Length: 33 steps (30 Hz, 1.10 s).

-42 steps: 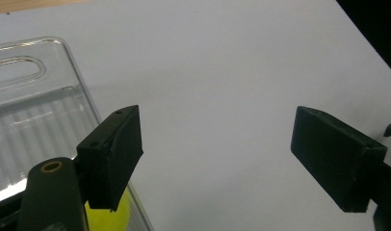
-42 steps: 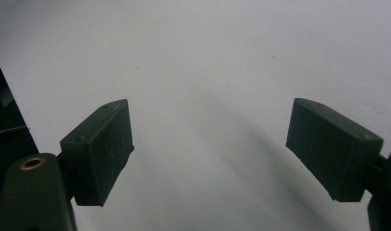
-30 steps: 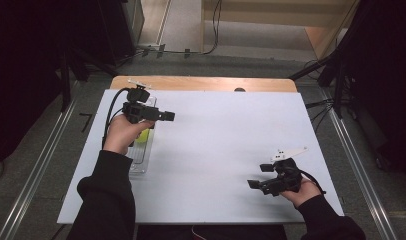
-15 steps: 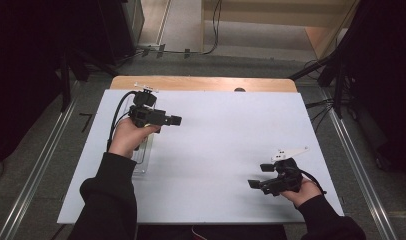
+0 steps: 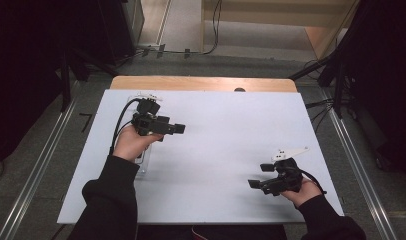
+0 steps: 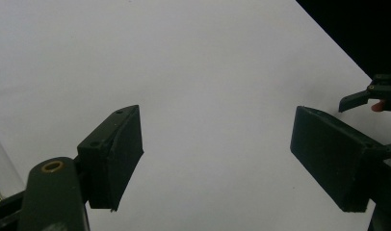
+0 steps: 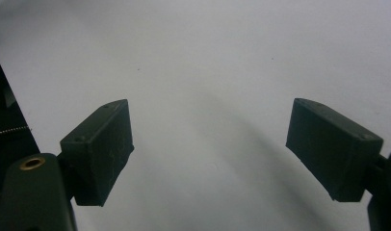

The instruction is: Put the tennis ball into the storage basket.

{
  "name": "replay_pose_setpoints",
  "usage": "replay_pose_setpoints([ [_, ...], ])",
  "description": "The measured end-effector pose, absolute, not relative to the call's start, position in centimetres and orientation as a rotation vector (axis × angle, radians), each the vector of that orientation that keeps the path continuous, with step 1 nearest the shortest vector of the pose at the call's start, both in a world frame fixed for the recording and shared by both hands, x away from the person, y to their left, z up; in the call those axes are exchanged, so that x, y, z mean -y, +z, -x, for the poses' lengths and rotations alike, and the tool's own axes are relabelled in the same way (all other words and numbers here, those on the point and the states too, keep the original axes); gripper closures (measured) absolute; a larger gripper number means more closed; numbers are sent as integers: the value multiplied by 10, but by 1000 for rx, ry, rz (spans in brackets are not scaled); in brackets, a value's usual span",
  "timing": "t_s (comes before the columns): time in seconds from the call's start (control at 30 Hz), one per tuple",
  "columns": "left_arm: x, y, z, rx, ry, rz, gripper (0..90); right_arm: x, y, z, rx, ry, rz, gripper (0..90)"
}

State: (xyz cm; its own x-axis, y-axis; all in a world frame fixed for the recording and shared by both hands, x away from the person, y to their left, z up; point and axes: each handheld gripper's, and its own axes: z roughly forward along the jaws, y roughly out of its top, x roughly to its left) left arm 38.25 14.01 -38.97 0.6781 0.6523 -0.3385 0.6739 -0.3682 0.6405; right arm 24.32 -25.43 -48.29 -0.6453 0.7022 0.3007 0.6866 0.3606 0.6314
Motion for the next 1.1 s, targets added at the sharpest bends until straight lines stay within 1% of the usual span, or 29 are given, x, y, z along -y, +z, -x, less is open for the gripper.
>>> replay_pose_setpoints([
  [0.2, -136, -393, -372, -989, -10, -2097, 192, 255, -483, -243, -2573, 1178, -1312, 146],
  [0.47, -133, -399, -362, -968, -62, -2097, 192, 255, -482, -243, -2571, 1182, -1308, 146],
  [0.63, -129, -403, -357, -977, -67, -2118, 191, 255, -482, -242, -2572, 1180, -1310, 146],
  [0.8, -128, -405, -352, -952, -93, -2111, 191, 256, -482, -242, -2570, 1180, -1308, 146],
  [1.1, -126, -408, -342, -948, -92, -2100, 191, 255, -482, -243, -2573, 1173, -1307, 146],
])
